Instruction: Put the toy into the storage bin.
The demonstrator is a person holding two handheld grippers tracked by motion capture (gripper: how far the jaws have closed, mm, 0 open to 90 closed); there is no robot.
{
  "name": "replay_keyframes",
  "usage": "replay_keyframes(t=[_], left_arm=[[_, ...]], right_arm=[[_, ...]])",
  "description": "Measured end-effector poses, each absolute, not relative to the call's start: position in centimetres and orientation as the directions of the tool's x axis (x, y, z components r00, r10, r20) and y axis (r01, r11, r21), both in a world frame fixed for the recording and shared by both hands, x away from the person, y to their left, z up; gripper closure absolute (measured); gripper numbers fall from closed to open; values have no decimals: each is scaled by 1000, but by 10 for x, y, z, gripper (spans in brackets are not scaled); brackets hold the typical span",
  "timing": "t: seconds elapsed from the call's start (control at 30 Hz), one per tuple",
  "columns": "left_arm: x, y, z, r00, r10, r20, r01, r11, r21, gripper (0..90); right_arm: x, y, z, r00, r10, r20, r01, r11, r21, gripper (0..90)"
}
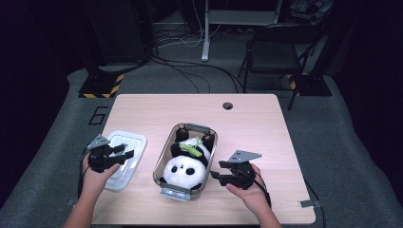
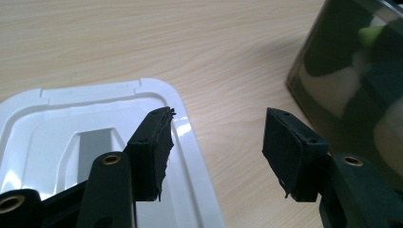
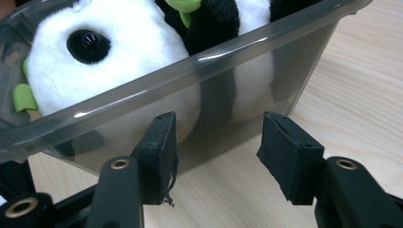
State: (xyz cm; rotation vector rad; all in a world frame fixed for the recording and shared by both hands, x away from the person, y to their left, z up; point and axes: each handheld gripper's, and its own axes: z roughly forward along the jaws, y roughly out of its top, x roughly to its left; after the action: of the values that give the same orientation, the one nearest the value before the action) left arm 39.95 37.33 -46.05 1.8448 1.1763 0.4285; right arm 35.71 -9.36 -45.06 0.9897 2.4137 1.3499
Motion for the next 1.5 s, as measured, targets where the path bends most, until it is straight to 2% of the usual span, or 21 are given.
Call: replay_keyframes(t=[0.4, 0.57, 0.87, 1.07, 1.5], left_arm=[[401, 392, -473, 418, 896, -151, 560, -123, 819, 429], [401, 398, -475, 388, 915, -107, 547, -135, 826, 430], [402, 405, -478, 356, 932, -73, 547, -144, 824, 441], [407, 412, -489, 332, 939, -86, 582, -132, 802, 520], [415, 407, -505, 309, 949, -61, 640, -160, 751, 555]], right_arm=[[355, -95, -457, -737, 664, 125, 465, 364, 807, 474], [355, -94, -460, -732, 674, 95, 452, 377, 808, 470], [356, -95, -462, -727, 677, 116, 477, 377, 794, 461], [356, -93, -464, -734, 670, 110, 473, 388, 791, 461], [357, -96, -465, -729, 672, 131, 491, 379, 785, 460]])
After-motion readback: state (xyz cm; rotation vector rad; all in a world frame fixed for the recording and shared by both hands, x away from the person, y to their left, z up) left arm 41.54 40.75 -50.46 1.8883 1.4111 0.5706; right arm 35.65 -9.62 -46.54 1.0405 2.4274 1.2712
